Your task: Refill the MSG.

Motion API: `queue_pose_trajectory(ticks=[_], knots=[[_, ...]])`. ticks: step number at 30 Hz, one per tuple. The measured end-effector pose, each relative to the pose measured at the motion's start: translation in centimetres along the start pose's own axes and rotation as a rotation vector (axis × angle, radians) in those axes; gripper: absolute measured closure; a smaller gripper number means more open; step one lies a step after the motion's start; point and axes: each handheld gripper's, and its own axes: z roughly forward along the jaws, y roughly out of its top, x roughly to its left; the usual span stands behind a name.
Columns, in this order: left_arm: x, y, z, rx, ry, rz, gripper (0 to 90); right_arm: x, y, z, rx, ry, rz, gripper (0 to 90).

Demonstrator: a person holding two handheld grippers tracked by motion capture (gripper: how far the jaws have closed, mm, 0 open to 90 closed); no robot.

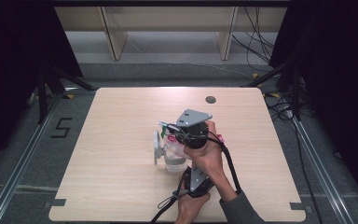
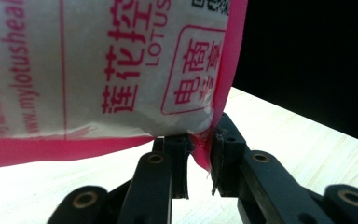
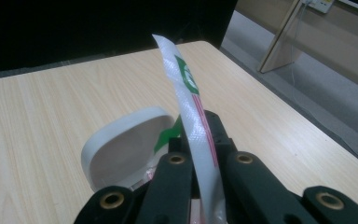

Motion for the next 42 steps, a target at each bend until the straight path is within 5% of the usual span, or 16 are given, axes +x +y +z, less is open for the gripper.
queue_pose_trajectory(ticks=[23,24,25,42], knots=[[-0.07,0.04,0.11,-0.015,0.003,-0.007,78.1,0.29,0.14,-0.07,0.004,0.003,-0.011,90.0],[0.46,0.14,-0.28,0.054,0.007,0.071,78.1,0.31,0.14,-0.06,0.003,-0.001,-0.008,90.0],[0.63,0.2,-0.38,0.074,0.017,0.091,78.1,0.43,0.12,-0.07,0.004,-0.001,0.005,90.0],[0.43,0.22,-0.17,0.061,0.019,0.086,78.2,0.25,0.26,-0.07,0.015,0.01,-0.011,90.0]])
